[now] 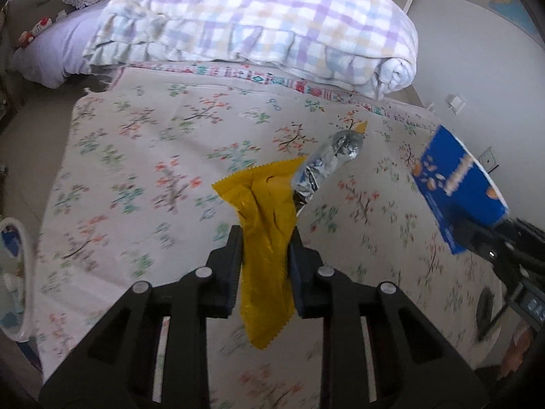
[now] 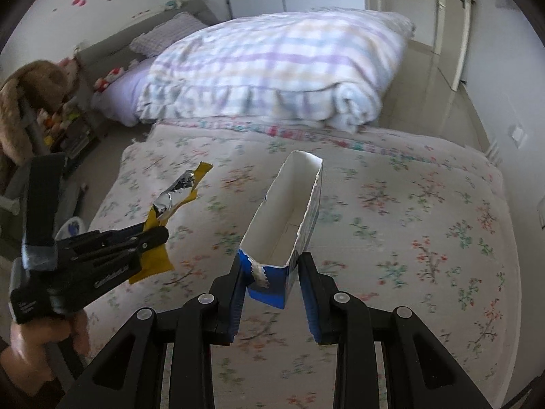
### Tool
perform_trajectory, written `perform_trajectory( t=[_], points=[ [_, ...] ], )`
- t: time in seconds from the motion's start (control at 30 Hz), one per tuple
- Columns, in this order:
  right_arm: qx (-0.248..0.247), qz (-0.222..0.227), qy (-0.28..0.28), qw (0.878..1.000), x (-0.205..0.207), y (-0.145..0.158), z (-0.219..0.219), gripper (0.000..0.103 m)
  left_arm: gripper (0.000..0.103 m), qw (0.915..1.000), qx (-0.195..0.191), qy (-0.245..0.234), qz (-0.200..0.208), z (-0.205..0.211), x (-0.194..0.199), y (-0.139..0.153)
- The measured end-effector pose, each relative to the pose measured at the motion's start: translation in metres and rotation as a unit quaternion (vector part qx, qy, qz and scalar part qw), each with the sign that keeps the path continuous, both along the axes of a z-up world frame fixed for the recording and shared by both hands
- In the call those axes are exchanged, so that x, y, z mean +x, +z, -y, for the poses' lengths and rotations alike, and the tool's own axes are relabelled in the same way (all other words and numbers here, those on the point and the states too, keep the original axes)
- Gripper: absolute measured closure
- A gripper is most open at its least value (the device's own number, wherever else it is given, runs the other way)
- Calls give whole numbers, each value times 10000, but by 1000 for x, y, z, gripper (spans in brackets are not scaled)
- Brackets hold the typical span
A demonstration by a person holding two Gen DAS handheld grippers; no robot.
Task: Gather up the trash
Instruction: 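Carry yellow wrapper and blue box to the white bin, open the left gripper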
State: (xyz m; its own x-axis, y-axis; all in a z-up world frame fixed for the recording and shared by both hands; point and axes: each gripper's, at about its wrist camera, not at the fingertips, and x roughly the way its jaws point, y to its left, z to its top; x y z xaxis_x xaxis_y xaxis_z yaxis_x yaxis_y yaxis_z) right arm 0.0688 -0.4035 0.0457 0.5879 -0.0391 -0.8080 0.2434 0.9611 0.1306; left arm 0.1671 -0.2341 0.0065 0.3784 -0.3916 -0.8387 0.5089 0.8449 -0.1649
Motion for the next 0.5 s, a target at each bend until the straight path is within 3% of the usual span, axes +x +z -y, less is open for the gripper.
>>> perform_trajectory(
  t=[0.5],
  points=[
    [-132, -26, 874, 9961, 23, -3, -105, 72, 76, 9961, -255, 832, -178, -125, 3, 11]
  ],
)
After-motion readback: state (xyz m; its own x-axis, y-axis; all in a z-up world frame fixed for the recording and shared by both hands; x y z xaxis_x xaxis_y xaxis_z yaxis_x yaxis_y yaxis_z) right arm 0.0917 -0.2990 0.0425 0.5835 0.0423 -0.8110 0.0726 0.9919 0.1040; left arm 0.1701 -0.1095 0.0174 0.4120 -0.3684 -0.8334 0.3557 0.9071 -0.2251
